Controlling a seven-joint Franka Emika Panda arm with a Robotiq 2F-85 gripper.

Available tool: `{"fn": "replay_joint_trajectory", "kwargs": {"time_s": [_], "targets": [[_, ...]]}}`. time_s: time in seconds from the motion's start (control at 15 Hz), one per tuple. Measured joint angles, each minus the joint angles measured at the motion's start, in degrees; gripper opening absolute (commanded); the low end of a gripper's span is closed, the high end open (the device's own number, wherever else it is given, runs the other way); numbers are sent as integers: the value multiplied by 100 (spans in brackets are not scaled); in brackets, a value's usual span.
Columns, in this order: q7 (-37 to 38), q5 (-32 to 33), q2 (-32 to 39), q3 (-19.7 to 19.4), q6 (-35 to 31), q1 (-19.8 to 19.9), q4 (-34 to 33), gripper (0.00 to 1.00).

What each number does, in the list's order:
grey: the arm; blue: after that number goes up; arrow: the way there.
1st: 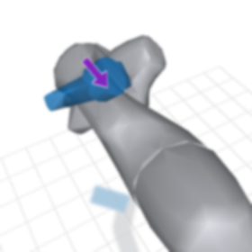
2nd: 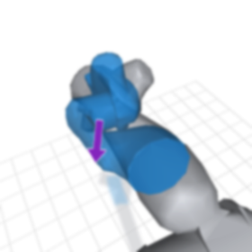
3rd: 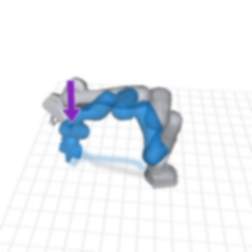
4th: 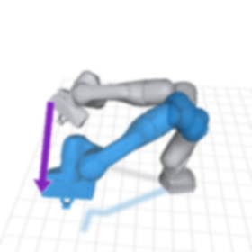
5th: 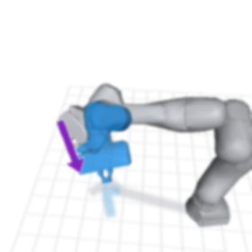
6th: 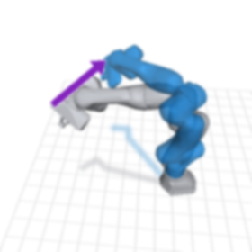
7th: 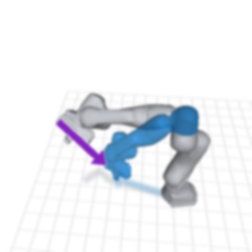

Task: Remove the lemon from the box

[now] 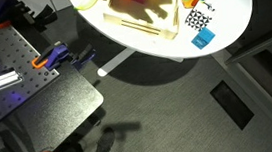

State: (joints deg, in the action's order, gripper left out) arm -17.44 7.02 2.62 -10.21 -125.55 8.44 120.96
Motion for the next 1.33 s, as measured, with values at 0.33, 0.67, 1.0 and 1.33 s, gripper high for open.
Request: {"fn": "replay_joint_trajectory", "kwargs": {"time_s": [0.33, 0.67, 1.0, 1.33], "targets": [[-176, -415, 313, -3, -24, 159, -122, 100], [-176, -415, 345, -3, -20, 173, -162, 100], [-176, -416, 354, -3, -19, 173, -164, 100], [-172, -461, 730, -3, -20, 176, -307, 100]]}}
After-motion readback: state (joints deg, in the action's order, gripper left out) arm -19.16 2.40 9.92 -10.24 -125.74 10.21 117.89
